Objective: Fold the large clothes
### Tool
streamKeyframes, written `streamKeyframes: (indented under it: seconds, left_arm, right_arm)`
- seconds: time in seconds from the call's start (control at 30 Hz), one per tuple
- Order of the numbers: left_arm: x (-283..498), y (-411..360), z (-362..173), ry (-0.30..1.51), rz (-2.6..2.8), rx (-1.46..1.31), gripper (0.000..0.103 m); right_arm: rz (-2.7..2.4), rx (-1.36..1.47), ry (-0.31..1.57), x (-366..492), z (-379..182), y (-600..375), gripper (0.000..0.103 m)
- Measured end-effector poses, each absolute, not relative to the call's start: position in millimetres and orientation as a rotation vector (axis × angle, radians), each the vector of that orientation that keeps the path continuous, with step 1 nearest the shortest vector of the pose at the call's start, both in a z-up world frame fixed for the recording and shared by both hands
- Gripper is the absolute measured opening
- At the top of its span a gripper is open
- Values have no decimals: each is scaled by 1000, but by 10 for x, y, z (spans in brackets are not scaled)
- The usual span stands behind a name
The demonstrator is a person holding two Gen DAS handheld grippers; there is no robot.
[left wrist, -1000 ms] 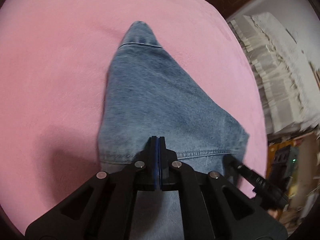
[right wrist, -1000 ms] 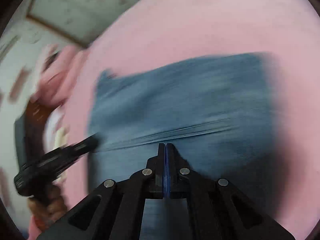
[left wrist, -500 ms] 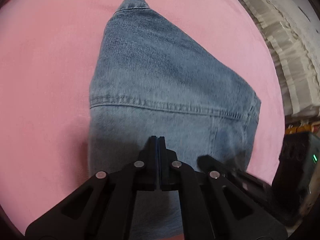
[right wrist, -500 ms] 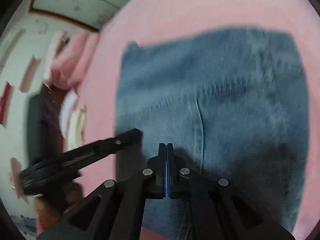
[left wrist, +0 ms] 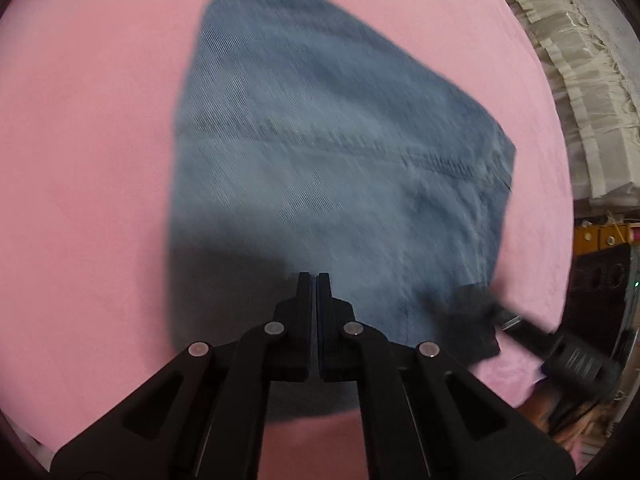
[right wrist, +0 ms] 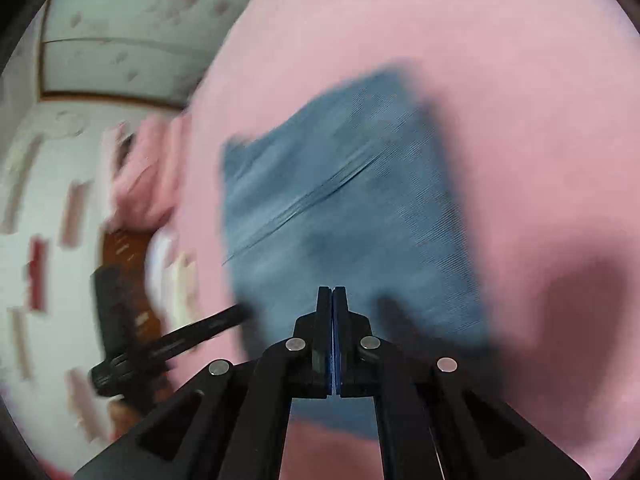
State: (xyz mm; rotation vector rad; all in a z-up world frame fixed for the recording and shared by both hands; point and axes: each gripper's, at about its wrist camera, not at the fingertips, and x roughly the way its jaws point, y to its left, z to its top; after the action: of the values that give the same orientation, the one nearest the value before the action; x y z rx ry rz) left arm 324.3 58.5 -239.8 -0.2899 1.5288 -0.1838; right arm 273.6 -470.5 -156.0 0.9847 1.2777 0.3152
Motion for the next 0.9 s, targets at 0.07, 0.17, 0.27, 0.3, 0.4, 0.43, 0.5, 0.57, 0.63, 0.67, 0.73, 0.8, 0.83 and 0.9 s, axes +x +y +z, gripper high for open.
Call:
streamKeyframes:
  seconds: [0.07,0.17,0.27,0.3,0.4,0.43,0.5,0.57,0.63,0.67,0.73,0.8,0.83,0.9]
  left_arm:
    - [3130,521,-2456,1524,-161,-231,0]
    - [3071,474,-2410,1483,-134,-91,0]
    - [3070,658,-2356,1479,-108,-91,0]
    - [3059,731,-2346,1486,-104,-127,0]
    - [2989,859,-2251,1475,-92,-152,0]
    - [2956,880,-2216,1471,-89,-153,0]
    - [2854,925,-2169,1476,-108,-189,0]
    - [2736,899,-2200,1494,-144,-260,0]
    - [2595,834,-2287,1524,-163,-330,0]
    - [2520,791,-2301,1515,-161,-333,0]
    - [2440,704,-2271,1482,-148,-293,0]
    - [2419,739,-2275,1498,-137,-280,0]
    - [2411,771,-2290,1504,-126,-291,0]
    - [2407,829,-2302,1512,-116,-301,0]
  right_arm:
    - [374,952,1328,2792,-1731,-4269,0]
    - [354,946,1310,2844,-1947,-4039,0]
    - [203,935,1306,2833,-2104,-4319,0]
    - [138,906,1291,2837,-2109,-4438,0]
    - [-12,828,1256,2766,-1932,-4825,0]
    - [-43,817,1260,2737,-1873,-4917,0]
    - [-28,803,1281,2573,-1739,-5112,0]
    - [127,792,1290,2583,-1661,-4852,1]
    - [288,787,1297,2518,-1579,-4645,1]
    - [353,794,1308,2554,-1626,-4412,1]
    - [443,777,1369,2593,-1793,-3930,1]
    - [423,739,1406,2661,-2005,-3594,1]
    - [408,776,1380,2658,-2058,-3590,1]
    - [394,810,1337,2604,-2067,-3719,1]
